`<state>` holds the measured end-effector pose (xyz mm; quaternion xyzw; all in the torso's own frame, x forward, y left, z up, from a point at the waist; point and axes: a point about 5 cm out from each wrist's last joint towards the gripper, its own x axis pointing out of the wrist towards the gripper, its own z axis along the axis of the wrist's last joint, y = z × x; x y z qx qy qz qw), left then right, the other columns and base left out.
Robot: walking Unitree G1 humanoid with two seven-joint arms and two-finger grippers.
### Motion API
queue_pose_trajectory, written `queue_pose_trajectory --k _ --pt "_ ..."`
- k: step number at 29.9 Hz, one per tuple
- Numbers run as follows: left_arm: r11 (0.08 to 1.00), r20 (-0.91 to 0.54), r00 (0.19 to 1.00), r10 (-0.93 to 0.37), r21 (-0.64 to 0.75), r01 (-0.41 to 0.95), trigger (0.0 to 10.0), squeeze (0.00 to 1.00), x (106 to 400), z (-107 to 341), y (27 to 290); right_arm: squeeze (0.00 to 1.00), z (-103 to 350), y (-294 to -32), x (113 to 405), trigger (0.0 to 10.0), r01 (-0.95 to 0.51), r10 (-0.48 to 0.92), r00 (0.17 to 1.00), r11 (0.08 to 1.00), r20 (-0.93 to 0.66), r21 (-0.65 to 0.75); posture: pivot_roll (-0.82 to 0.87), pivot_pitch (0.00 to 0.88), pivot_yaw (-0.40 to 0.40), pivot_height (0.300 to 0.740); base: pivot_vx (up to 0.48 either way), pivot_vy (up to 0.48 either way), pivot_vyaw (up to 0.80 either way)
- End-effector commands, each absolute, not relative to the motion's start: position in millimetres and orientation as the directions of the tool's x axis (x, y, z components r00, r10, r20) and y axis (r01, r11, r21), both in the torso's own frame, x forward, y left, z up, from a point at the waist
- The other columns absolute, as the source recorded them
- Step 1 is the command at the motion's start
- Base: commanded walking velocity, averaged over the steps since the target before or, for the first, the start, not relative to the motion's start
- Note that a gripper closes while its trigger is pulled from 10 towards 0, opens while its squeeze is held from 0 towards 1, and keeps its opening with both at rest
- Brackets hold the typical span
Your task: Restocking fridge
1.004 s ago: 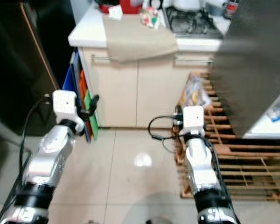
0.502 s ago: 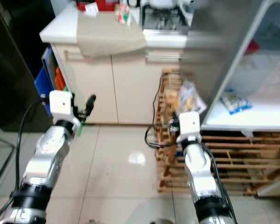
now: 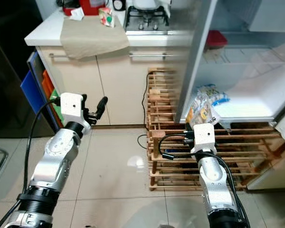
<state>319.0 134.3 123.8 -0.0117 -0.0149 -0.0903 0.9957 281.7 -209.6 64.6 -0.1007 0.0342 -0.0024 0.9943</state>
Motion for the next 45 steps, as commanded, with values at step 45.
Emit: queue_pose_trajectory --k 45 --pt "0.65 0.127 0.645 -0.753 -0.005 0.76 10.0 0.0 303 158 22 0.0 105 -188 351 0.0 0.095 -0.095 0.995 0.988 0.008 -0.122 -0.09 0.049 0.04 0.736 0.085 -0.103 0.0"
